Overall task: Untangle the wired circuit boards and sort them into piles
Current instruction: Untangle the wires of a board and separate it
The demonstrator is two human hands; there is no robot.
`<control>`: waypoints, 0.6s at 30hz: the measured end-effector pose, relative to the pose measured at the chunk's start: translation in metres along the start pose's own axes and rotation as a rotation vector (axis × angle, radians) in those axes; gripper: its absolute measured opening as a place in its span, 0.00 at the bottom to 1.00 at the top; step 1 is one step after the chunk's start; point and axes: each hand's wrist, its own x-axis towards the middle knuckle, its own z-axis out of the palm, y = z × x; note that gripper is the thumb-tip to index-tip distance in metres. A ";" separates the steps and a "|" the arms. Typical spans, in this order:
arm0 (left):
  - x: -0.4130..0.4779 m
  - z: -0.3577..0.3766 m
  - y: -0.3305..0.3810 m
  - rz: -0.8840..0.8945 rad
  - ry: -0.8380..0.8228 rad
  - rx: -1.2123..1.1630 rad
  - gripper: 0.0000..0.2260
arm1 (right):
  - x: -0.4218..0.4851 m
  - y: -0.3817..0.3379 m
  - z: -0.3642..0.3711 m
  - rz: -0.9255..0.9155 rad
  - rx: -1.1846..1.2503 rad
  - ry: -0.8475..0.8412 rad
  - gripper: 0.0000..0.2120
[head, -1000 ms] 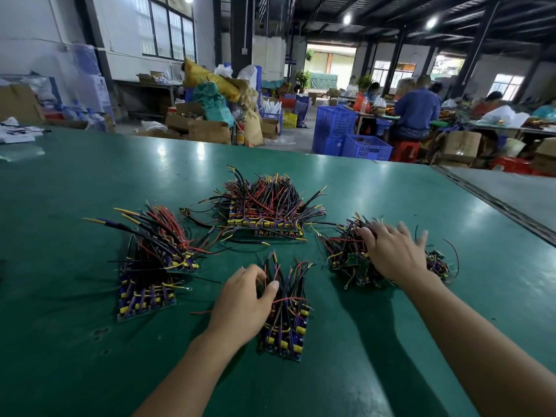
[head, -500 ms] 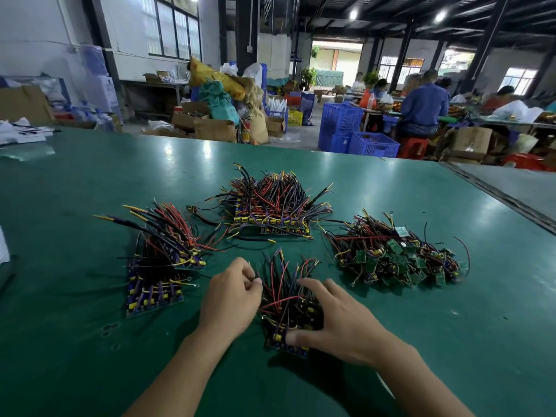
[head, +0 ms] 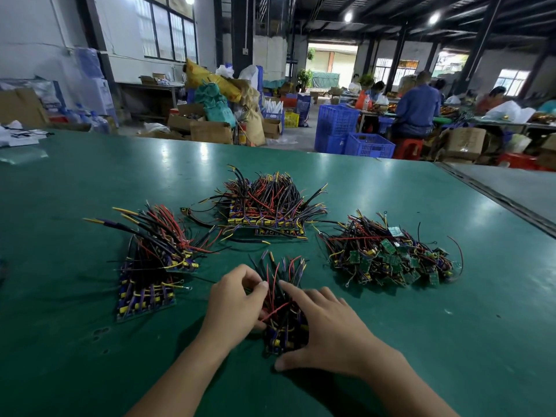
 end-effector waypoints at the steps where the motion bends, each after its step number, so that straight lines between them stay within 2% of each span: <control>1: 0.000 0.001 0.001 -0.012 -0.003 -0.022 0.06 | 0.000 0.000 0.000 0.009 0.009 0.022 0.56; 5: 0.001 0.001 0.002 -0.016 0.047 -0.091 0.06 | -0.001 0.003 -0.005 0.010 0.098 0.118 0.52; 11: 0.005 -0.004 0.000 0.044 0.183 -0.011 0.08 | -0.007 0.012 -0.018 -0.004 0.370 0.175 0.50; 15: 0.005 -0.002 0.001 0.059 0.222 -0.107 0.05 | -0.008 0.014 -0.020 0.004 0.494 0.257 0.47; 18: 0.006 0.001 0.003 0.005 0.298 -0.295 0.09 | -0.008 0.016 -0.019 0.009 0.575 0.355 0.47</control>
